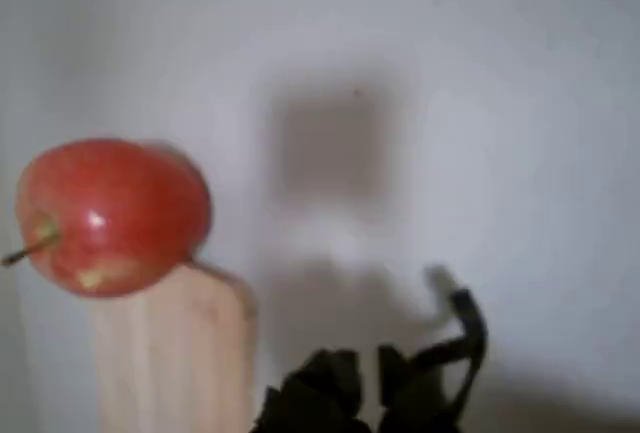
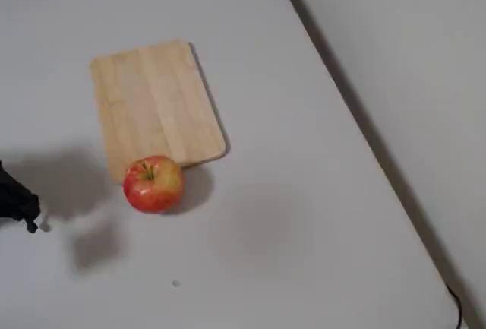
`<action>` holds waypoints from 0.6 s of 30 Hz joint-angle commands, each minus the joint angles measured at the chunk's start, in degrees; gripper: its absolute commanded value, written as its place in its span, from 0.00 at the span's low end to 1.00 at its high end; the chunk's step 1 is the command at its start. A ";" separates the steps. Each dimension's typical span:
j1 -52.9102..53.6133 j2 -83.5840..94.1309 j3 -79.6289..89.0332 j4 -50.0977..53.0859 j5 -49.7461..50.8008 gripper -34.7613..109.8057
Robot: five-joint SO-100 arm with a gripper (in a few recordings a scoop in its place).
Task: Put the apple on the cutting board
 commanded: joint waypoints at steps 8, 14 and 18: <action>-0.44 0.00 2.02 0.26 -0.70 0.26; -0.53 0.00 2.02 0.26 -0.70 0.28; -0.53 0.00 2.02 0.26 -0.79 0.29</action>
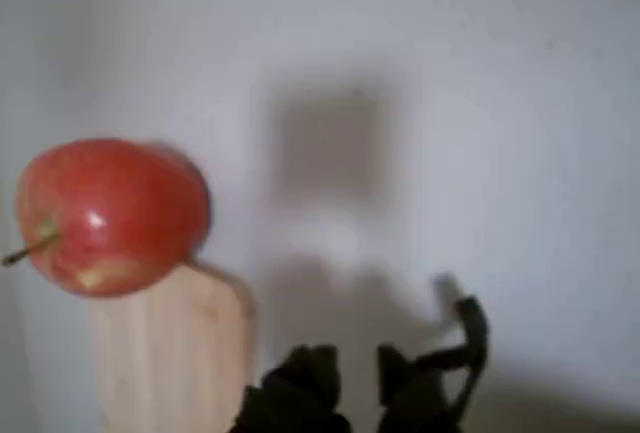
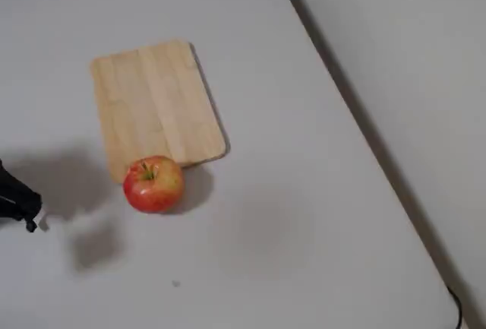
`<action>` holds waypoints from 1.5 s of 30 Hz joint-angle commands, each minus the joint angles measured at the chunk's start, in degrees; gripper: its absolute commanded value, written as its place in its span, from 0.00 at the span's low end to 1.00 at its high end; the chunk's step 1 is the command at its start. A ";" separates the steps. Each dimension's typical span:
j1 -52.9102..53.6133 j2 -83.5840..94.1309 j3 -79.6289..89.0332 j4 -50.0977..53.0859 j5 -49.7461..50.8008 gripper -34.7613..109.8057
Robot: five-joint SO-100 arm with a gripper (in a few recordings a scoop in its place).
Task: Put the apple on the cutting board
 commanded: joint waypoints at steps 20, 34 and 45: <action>-6.68 -2.29 -8.44 -3.25 -14.41 0.51; -7.29 -67.94 -57.48 4.39 -9.32 0.65; -8.53 -102.74 -87.45 10.55 -9.49 0.69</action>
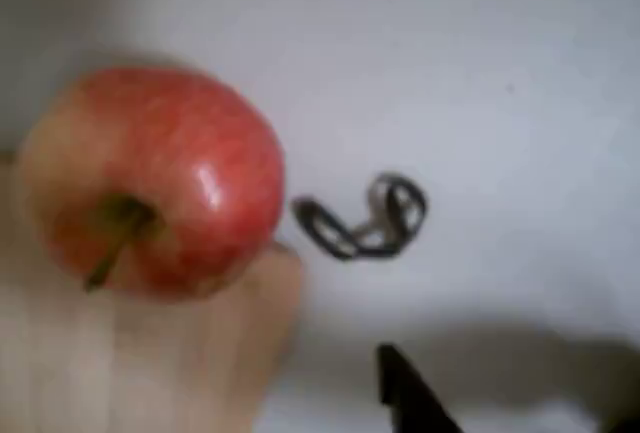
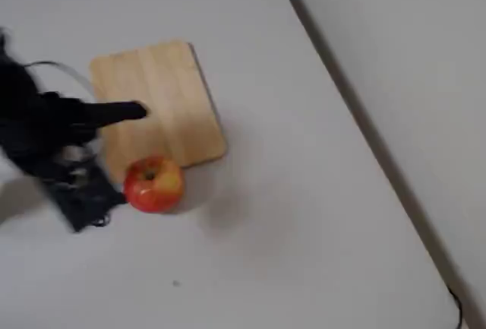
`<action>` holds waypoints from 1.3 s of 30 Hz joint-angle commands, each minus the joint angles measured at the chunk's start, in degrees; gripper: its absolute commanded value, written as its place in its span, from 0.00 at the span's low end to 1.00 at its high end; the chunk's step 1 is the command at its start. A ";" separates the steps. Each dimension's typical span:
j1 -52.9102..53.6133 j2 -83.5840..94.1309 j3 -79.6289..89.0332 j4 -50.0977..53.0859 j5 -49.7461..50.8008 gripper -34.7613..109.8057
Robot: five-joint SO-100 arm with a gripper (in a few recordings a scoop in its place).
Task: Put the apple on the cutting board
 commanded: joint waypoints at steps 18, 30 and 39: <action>4.83 -44.65 -44.65 6.59 -0.88 0.65; 4.04 -42.28 -44.82 10.20 -0.18 0.59; 3.69 -41.22 -52.03 15.64 -1.14 0.70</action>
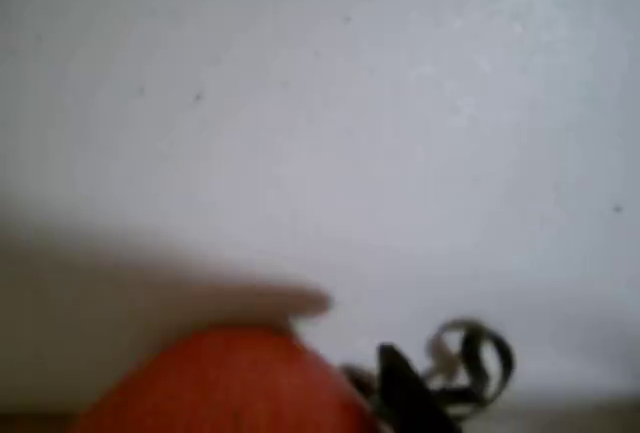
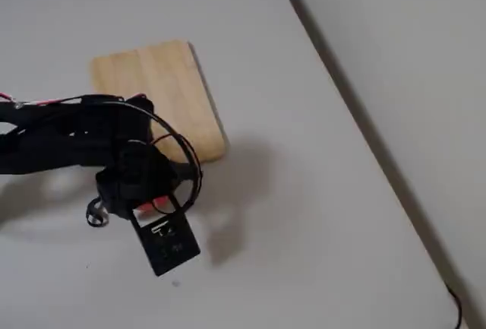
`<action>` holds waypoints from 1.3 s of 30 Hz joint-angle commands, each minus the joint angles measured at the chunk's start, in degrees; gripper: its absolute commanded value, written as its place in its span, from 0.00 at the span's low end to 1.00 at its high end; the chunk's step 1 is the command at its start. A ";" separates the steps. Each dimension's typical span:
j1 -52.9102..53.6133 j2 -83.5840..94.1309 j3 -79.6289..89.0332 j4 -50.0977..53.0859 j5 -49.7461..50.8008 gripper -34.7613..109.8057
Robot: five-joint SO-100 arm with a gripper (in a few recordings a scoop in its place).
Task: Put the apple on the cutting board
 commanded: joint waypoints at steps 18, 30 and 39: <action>-3.96 11.43 0.97 6.94 0.53 0.70; -7.65 12.74 6.42 5.54 0.18 0.70; -3.08 8.00 6.33 3.60 -2.29 0.70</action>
